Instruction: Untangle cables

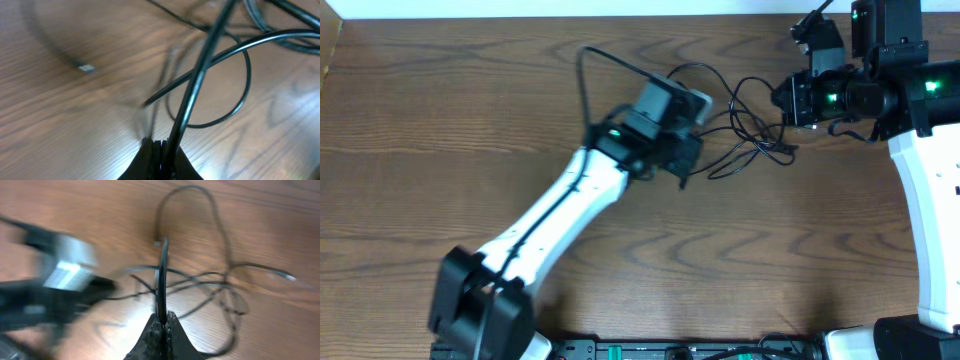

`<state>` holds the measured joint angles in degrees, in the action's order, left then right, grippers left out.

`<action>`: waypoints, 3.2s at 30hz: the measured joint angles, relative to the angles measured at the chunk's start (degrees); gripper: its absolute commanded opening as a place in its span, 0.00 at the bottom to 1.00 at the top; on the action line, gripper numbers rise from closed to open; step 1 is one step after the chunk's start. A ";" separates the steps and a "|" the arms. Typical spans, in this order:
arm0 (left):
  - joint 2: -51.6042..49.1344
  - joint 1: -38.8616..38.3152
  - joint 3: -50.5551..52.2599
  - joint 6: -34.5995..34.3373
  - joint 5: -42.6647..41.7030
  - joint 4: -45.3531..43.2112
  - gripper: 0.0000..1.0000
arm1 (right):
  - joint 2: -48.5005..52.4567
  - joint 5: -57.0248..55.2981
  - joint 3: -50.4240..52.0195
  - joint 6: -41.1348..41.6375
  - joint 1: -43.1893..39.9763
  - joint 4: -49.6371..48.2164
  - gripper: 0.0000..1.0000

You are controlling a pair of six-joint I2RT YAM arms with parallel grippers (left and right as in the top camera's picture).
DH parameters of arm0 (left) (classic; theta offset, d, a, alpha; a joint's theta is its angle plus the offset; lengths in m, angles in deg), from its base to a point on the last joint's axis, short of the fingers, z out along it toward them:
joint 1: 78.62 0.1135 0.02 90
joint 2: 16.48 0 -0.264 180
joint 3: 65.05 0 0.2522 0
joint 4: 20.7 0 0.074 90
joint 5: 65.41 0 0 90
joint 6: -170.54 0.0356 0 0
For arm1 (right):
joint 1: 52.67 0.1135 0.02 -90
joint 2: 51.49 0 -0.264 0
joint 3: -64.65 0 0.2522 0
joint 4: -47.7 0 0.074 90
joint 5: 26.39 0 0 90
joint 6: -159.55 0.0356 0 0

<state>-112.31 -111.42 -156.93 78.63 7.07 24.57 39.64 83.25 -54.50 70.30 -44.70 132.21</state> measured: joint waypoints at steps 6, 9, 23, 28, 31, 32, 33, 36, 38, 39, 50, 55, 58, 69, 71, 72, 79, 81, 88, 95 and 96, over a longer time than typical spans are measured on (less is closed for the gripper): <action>11.87 10.86 0.00 -0.72 1.33 6.71 0.08 | 0.00 -15.10 0.00 5.88 -0.42 1.84 0.01; 18.14 17.84 0.00 -0.87 1.60 9.29 0.08 | 0.00 -23.78 0.00 9.03 -1.44 3.26 0.01; 25.90 50.10 0.00 -5.25 -3.65 12.07 0.07 | 0.00 -43.19 0.00 19.54 -14.51 7.87 0.01; 25.86 54.86 0.00 -8.11 -4.63 12.02 0.07 | 0.00 -43.91 0.00 22.62 -20.35 9.40 0.01; 25.86 56.81 0.00 -10.36 -4.00 12.02 0.07 | 0.00 -43.85 0.00 23.58 -23.26 9.84 0.01; 25.86 57.59 0.00 -11.37 -3.67 12.00 0.07 | 0.00 -43.85 0.00 24.04 -24.20 9.97 0.01; 25.86 58.25 0.00 -12.26 -3.32 12.00 0.08 | 0.00 -43.78 0.00 24.57 -25.20 10.08 0.01; 25.86 60.37 0.00 -15.28 -2.54 11.96 0.07 | 0.00 -43.08 0.00 25.66 -27.50 10.03 0.01; 25.86 61.33 0.00 -17.73 -1.73 11.93 0.07 | 0.00 -41.97 0.00 25.99 -28.41 10.03 0.01; 25.86 61.46 0.00 -18.82 -1.53 11.87 0.07 | 0.00 -40.22 0.00 25.92 -28.68 9.46 0.01; 25.27 53.92 0.00 -20.20 -2.19 10.93 0.08 | 0.00 -10.67 0.00 11.45 -27.67 2.34 0.01; 24.74 52.63 0.00 -18.73 1.49 10.91 0.07 | 0.00 -25.14 0.00 16.74 -27.76 3.82 0.01; 24.74 52.78 0.00 -18.23 7.04 10.93 0.07 | 0.00 -35.60 0.00 21.77 -27.89 4.44 0.01; 24.39 59.36 0.00 -20.46 20.33 10.40 0.07 | 0.00 -48.94 0.00 31.39 -32.00 0.07 0.01; 23.87 59.06 0.00 -20.98 16.31 9.77 0.07 | 0.00 -42.01 0.00 28.48 -32.00 -2.34 0.07; 23.45 58.47 0.00 -21.09 14.08 9.66 0.07 | 0.00 -36.54 0.00 26.12 -31.95 -3.52 0.12; 19.37 48.68 0.00 -19.02 3.15 12.52 0.08 | 0.00 -0.55 0.02 6.54 -25.46 1.16 0.35; 18.51 46.60 0.00 -18.10 3.23 15.12 0.07 | 0.00 3.76 0.20 2.08 -22.10 3.26 0.45; 16.11 45.33 0.00 -17.07 10.78 22.36 0.07 | -0.02 7.80 8.85 -5.38 -8.70 -2.14 0.56; 13.70 45.33 0.00 -16.46 14.78 25.22 0.08 | 0.48 7.52 25.07 -6.19 4.63 -20.74 0.59; 13.44 45.33 0.00 -16.31 14.93 25.31 0.08 | 0.57 6.82 27.06 -5.75 6.84 -23.85 0.60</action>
<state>-98.87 -66.09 -156.93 62.32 22.00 49.88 40.21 90.07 -27.44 64.55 -37.86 108.36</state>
